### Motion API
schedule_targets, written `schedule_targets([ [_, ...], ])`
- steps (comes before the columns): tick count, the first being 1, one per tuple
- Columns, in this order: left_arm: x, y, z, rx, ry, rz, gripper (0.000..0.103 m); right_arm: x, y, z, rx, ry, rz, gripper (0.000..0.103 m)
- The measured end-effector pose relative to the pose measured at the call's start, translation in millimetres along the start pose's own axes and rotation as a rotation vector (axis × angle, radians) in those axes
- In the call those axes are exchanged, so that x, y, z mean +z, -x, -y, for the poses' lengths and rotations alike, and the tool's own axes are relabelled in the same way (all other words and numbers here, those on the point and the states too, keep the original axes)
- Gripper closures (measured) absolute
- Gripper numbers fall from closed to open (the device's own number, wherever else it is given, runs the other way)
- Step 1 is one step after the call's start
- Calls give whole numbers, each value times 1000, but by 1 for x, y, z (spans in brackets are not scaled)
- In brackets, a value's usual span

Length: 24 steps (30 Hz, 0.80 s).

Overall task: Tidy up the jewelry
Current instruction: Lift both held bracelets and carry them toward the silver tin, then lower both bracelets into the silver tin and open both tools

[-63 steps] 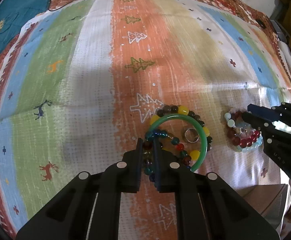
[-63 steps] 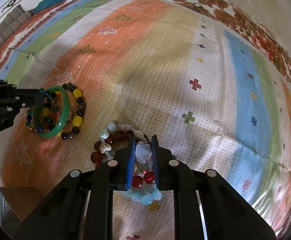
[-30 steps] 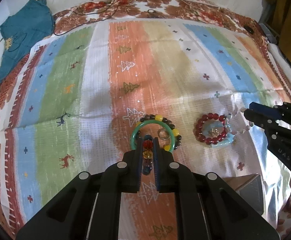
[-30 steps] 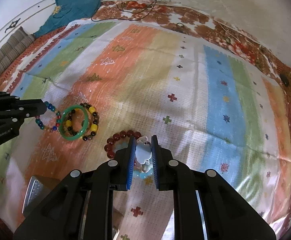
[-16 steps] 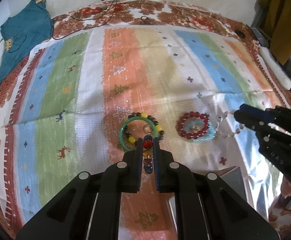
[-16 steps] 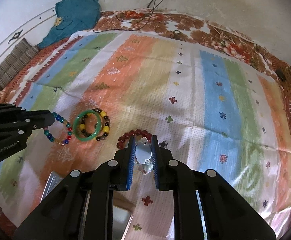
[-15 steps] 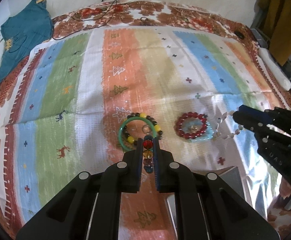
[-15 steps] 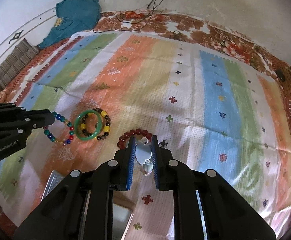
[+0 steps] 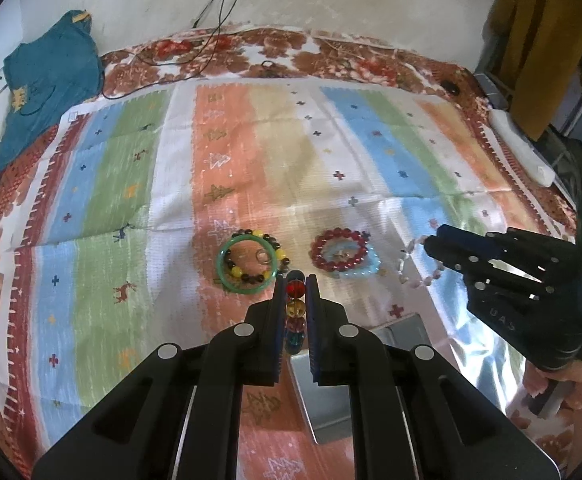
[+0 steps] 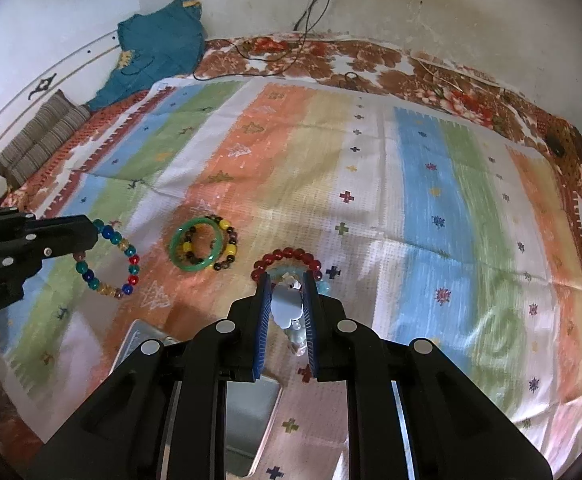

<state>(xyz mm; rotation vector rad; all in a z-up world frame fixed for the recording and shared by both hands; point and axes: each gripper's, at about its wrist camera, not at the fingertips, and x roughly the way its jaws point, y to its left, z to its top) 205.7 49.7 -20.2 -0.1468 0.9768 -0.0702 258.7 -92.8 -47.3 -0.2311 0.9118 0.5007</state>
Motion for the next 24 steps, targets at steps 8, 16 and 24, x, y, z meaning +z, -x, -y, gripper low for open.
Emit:
schedule_targets([
  [8,-13,23,9,-7,-3,37,94,-10,24,-13,7,29,34,86],
  [16,-24,39,22,-30,-22,60,94,-24,36,-20,28,32,36,86],
  [24,-38,43,36,-51,-46,54,94,-39,48,-25,45,30,37,86],
])
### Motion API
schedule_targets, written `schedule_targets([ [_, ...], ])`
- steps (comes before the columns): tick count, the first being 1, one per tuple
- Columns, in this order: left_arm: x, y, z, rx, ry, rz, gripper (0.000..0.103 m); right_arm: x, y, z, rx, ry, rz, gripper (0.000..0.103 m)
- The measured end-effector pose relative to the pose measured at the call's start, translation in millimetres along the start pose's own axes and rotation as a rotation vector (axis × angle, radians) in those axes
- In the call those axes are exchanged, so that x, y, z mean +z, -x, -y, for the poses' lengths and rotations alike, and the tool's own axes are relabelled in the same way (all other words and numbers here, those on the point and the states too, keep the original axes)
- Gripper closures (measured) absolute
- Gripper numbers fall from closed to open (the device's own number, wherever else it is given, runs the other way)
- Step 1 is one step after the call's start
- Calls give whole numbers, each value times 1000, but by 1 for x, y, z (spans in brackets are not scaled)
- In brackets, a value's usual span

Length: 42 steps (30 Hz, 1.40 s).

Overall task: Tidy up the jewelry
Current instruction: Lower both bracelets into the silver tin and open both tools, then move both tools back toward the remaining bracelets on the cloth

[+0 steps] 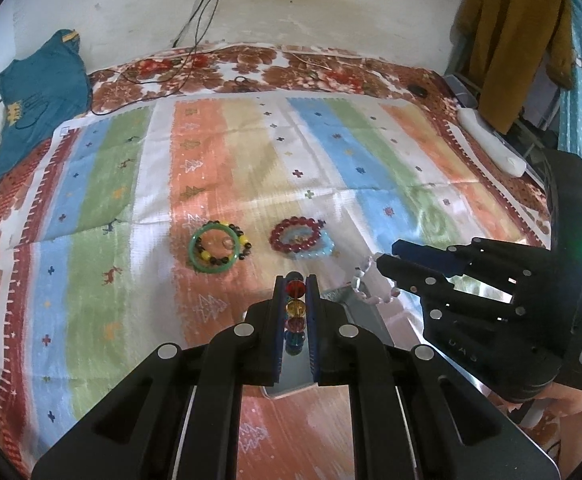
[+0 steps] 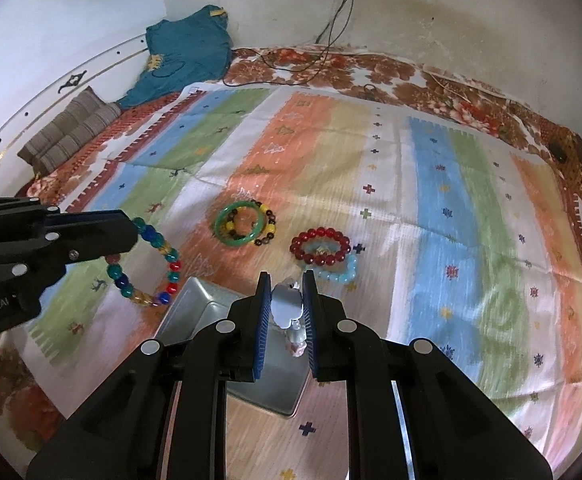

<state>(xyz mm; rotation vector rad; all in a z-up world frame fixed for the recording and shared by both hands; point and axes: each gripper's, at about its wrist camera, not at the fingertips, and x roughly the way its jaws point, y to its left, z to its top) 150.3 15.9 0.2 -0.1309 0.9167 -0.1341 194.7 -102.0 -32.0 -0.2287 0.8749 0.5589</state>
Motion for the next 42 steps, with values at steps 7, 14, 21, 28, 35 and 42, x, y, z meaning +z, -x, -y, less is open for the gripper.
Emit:
schedule_targets([
  [7,-12,3,4,0,3,-6,94,-11,7,0,7,-12,-3,86],
  [14,-19,3,5,16,32,-16,92,-18,8,-1,7,-14,-10,86],
  [21,-19,4,-6,56,63,-10,83,-21,8,9,-34,-35,-16,74],
  [28,-19,-3,-16,80,80,-31,73,-21,2,15,-52,-53,-33,68],
  [35,-18,-8,-28,111,108,-37,59,-20,-2,20,-55,-66,-42,57],
  [42,-18,-13,-39,143,131,-51,45,-18,-8,23,-55,-74,-56,49],
])
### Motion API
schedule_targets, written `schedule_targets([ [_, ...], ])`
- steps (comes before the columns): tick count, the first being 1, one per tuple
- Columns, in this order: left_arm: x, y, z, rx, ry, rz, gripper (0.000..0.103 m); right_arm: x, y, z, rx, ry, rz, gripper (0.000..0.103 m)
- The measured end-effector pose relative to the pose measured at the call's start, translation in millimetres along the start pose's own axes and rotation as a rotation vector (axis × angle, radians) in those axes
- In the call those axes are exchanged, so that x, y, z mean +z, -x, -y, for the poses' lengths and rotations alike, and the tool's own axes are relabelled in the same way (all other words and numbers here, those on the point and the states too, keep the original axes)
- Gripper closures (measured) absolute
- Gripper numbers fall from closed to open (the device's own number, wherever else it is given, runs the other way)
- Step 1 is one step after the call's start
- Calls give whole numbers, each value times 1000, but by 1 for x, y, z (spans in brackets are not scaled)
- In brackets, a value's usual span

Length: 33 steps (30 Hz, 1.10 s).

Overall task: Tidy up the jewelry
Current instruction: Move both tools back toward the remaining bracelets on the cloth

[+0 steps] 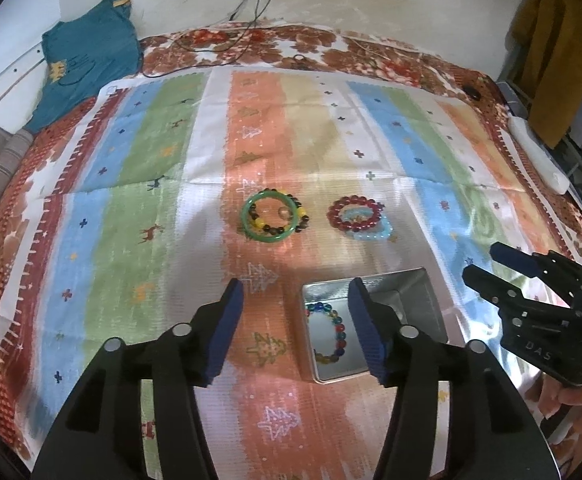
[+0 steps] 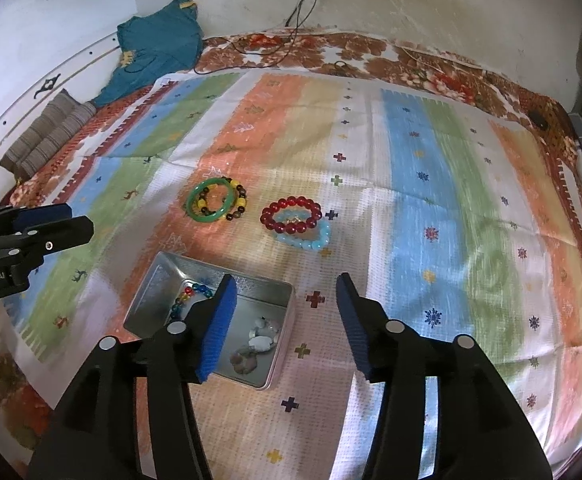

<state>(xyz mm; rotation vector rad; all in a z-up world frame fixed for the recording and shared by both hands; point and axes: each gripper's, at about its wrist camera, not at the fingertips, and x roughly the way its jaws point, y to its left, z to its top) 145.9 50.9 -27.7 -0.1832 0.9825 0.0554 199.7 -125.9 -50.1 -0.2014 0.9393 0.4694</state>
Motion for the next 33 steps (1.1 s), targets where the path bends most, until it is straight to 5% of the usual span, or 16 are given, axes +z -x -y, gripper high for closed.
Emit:
schedule_targets([
  [12,5,-16,-12,48,19,-26,35,7,-8,5,-3,-15,-9,35],
  [33,22,-45,-34,107,46,-38,30,29,-34,19,-18,-44,-36,31],
])
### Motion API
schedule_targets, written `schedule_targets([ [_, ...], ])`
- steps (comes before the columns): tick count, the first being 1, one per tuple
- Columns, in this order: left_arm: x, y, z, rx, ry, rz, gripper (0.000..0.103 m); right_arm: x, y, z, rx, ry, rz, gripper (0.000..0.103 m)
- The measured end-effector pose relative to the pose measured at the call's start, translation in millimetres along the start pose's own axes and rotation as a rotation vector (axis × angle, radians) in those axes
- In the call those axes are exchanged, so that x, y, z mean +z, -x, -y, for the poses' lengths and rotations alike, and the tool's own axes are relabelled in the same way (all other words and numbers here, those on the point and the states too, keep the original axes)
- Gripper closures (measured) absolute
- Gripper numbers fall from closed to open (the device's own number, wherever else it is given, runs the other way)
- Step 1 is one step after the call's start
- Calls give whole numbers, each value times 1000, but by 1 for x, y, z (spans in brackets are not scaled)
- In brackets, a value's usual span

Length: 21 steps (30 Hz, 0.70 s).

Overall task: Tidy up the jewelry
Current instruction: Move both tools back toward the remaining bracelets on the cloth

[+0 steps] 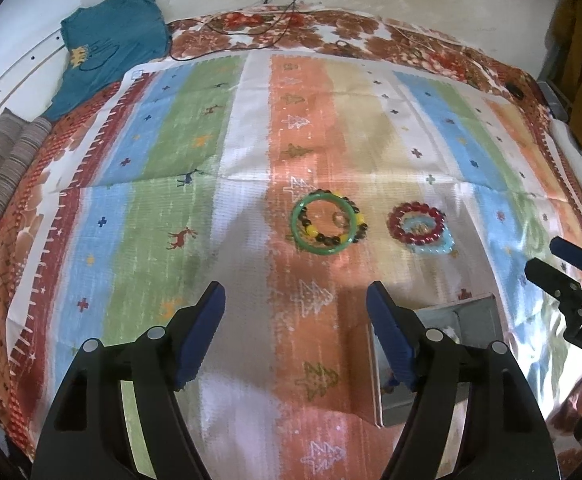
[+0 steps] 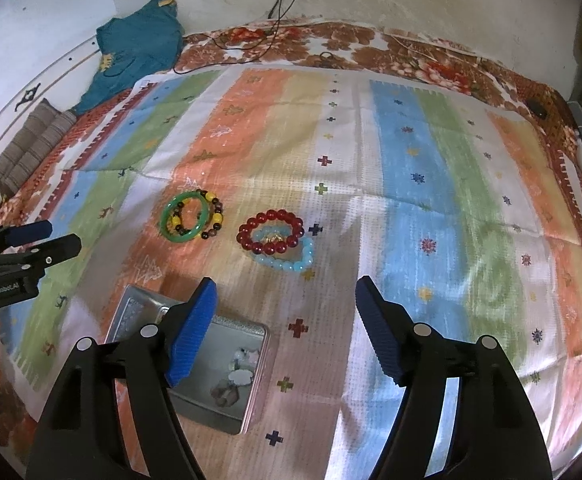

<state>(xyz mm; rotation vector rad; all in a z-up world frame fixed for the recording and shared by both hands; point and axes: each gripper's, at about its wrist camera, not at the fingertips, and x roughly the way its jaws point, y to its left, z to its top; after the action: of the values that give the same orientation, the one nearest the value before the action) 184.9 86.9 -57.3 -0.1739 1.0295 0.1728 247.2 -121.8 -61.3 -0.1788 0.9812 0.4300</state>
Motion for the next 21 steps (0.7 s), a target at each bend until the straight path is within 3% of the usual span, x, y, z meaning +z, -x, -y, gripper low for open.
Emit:
schedule_targets([
  [21,26,-48,-4,35,-1,-43,30,19,-38,-2,-62,41,-33,31],
])
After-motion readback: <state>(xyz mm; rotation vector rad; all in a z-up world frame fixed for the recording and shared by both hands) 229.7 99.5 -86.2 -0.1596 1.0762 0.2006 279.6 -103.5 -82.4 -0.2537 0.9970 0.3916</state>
